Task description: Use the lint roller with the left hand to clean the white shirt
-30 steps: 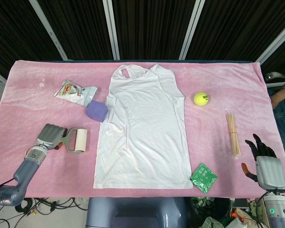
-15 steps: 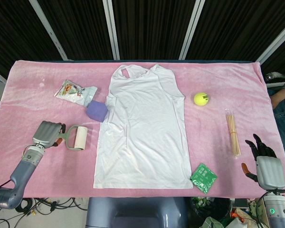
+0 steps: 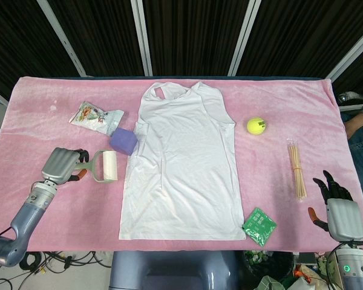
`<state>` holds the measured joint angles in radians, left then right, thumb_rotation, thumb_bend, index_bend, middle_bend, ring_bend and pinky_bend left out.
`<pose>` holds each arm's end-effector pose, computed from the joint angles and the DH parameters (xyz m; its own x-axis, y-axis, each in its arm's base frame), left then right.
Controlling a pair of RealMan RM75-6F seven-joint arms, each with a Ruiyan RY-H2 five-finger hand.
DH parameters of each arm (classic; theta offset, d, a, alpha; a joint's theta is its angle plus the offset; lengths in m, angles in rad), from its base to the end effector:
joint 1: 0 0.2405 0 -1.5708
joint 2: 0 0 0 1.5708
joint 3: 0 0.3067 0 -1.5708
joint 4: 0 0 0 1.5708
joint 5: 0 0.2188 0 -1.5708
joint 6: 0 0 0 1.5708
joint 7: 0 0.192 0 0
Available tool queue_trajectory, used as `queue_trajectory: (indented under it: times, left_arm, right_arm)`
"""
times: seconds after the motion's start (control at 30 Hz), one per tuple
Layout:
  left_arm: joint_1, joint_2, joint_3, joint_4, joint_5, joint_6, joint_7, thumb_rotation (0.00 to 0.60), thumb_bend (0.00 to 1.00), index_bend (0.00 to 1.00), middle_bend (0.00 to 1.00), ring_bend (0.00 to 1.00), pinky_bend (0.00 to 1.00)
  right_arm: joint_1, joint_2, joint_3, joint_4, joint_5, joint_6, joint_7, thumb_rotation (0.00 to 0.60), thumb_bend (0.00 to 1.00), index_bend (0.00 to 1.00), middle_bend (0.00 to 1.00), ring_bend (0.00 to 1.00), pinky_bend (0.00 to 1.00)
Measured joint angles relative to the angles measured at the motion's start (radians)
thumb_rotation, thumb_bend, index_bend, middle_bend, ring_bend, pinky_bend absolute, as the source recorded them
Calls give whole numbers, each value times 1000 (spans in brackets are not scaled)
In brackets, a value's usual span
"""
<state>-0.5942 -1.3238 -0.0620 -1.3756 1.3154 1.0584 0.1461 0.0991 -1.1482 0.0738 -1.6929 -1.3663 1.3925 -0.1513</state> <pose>-0.2861 0.4106 0.0610 0.5791 0.1554 0.8003 0.7997 -0.2990 -0.5206 -0.3633 -0.2405 0.1492 0.4108 -0.0893 0.9073 -0.9043 0.0872 0.4180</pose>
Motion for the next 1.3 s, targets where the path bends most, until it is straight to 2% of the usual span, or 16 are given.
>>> queue_trajectory:
  times: [0.27, 0.43, 0.6, 0.8, 1.03, 1.3]
  left_arm:
    - [-57, -1, -33, -58, 23, -46, 8, 600, 470, 682, 681, 640, 759]
    - [-109, -1, -55, -97, 10, -116, 48, 600, 471, 683, 681, 641, 759]
    - [-162, -6, -75, -129, -70, -204, 115, 600, 471, 684, 682, 642, 767]
    - [-209, -35, -96, -156, -187, -262, 179, 600, 471, 687, 685, 646, 773]
    - [-250, -72, -86, -157, -271, -284, 281, 600, 471, 689, 685, 646, 773]
    - [-277, -153, -60, -105, -347, -267, 353, 600, 471, 689, 685, 646, 773]
  right_arm:
    - [-1, -1, 1, -2, 5, 1, -3, 600, 249, 198, 25, 160, 204]
    - [-1, 0, 2, -4, 9, -1, -3, 600, 249, 198, 25, 160, 204]
    - [-1, 1, 3, -4, 10, 0, -2, 600, 249, 198, 25, 160, 204]
    - [-1, 1, 4, -3, 12, -2, -2, 600, 249, 198, 25, 160, 204]
    - [-1, 0, 5, -5, 15, -2, -2, 600, 249, 198, 25, 160, 204]
    - [-1, 1, 5, -6, 16, -1, -1, 600, 249, 198, 25, 160, 204]
